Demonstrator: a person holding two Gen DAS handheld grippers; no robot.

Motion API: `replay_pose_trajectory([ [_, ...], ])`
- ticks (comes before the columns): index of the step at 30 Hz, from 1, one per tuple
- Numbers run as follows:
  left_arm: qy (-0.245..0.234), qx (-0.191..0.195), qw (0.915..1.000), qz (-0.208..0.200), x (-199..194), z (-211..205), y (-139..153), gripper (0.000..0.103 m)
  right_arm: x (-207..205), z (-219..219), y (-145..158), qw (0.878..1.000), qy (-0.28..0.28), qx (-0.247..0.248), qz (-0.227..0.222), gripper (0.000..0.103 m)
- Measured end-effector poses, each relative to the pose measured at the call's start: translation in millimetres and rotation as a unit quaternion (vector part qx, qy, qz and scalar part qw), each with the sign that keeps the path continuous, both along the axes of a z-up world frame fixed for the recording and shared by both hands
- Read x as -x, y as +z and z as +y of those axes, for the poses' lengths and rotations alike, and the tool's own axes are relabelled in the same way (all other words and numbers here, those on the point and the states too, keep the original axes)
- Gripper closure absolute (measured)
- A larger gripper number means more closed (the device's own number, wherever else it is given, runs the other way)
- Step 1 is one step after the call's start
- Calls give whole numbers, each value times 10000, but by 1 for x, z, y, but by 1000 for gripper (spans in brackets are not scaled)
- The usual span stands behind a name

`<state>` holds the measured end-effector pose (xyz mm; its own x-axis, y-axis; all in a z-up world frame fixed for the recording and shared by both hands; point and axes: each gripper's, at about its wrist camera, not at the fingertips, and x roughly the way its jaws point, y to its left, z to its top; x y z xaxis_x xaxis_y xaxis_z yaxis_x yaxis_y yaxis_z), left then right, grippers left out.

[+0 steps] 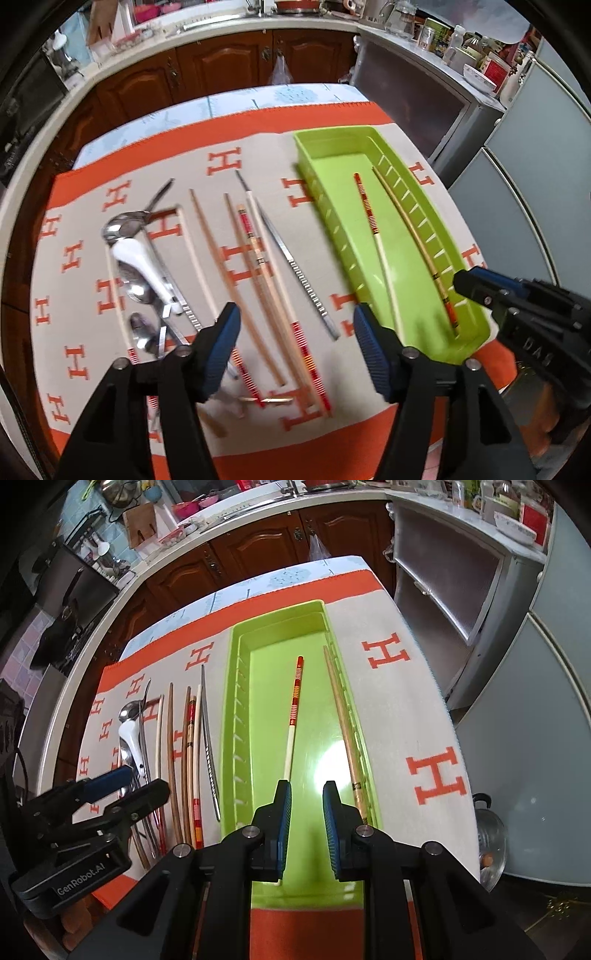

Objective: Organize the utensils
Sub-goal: 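Lay the red-striped chopstick in the tray with the left tool while the right tool lays its chopstick, then grasp the wooden-handled steel spoon by its handle with the right tool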

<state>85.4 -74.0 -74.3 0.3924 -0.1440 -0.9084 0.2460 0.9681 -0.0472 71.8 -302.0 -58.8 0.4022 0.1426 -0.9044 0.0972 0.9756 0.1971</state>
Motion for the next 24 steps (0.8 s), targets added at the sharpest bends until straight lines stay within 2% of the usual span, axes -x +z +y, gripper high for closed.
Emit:
replay_pose_trajectory([
  [2, 27, -65, 9999, -115, 8, 10, 3, 35, 7, 5, 4, 10000, 44, 28, -50, 74],
  [7, 154, -102, 9995, -240, 24, 34, 11, 34, 24, 22, 13, 9997, 187, 40, -118, 69],
  [11, 197, -109, 9988, -430, 34, 47, 19, 16, 32, 40, 18, 9993, 356, 36, -138, 68],
  [12, 201, -110, 9986, -479, 36, 50, 21, 15, 33, 44, 19, 9990, 407, 57, -153, 68],
  [16, 276, -201, 9977, -586, 43, 61, 25, 15, 34, 63, 23, 9980, 604, 91, -182, 67],
  [20, 441, -324, 9972, -514, 44, 73, 24, 15, 32, 80, 24, 9965, 807, 131, -170, 67],
  [24, 575, -228, 9972, -411, 45, 90, 21, 15, 28, 102, 21, 9941, 1070, 183, -77, 67],
])
